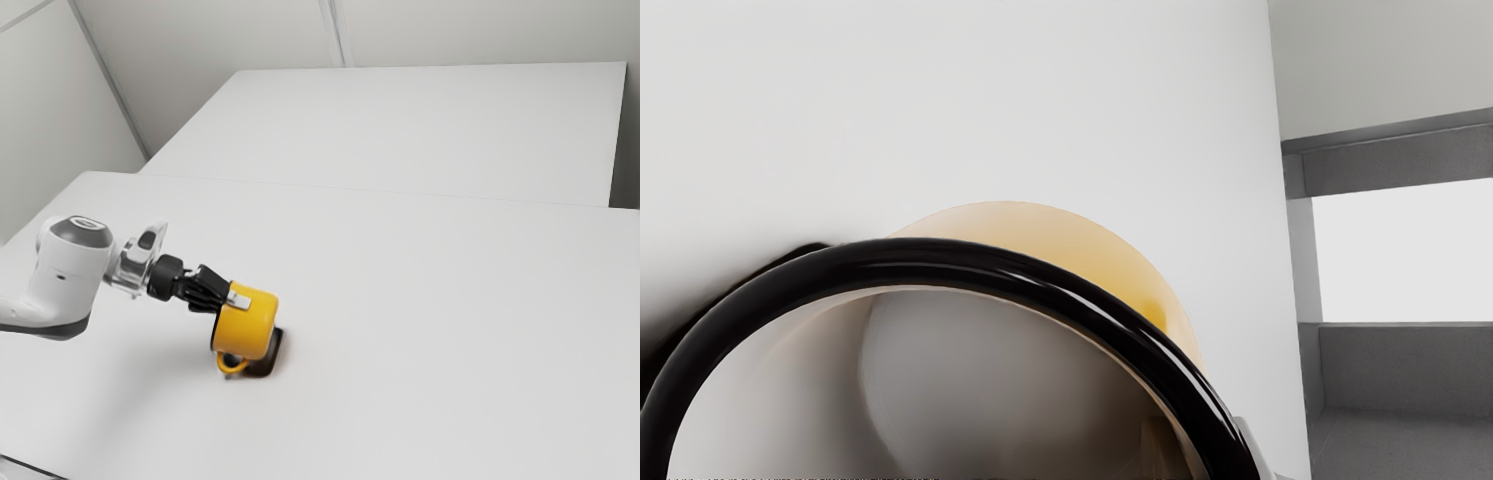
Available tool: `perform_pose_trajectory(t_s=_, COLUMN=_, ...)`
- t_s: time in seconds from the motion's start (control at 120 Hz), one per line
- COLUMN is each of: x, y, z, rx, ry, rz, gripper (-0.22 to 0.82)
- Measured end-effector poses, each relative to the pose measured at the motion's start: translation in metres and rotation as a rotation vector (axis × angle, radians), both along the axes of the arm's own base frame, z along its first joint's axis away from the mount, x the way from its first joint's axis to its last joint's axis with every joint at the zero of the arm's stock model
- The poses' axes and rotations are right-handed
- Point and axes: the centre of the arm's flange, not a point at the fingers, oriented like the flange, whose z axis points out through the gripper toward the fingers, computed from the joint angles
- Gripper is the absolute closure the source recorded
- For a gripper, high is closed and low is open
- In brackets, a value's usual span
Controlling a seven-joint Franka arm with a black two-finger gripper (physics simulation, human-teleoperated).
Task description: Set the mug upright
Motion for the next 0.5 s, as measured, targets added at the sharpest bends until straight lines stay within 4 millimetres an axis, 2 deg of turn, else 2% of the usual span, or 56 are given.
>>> perform_pose_trajectory(t_s=0.192, x=0.009, y=-0.012, z=0.018, rx=0.040, ry=-0.044, rz=-0.002, gripper=0.76)
perform_pose_trajectory(t_s=0.333, x=0.019, y=-0.023, z=0.021, rx=0.132, ry=-0.047, rz=0.046, gripper=0.77)
perform_pose_trajectory(t_s=0.5, x=0.024, y=-0.022, z=0.025, rx=0.263, ry=-0.039, rz=0.119, gripper=0.77)
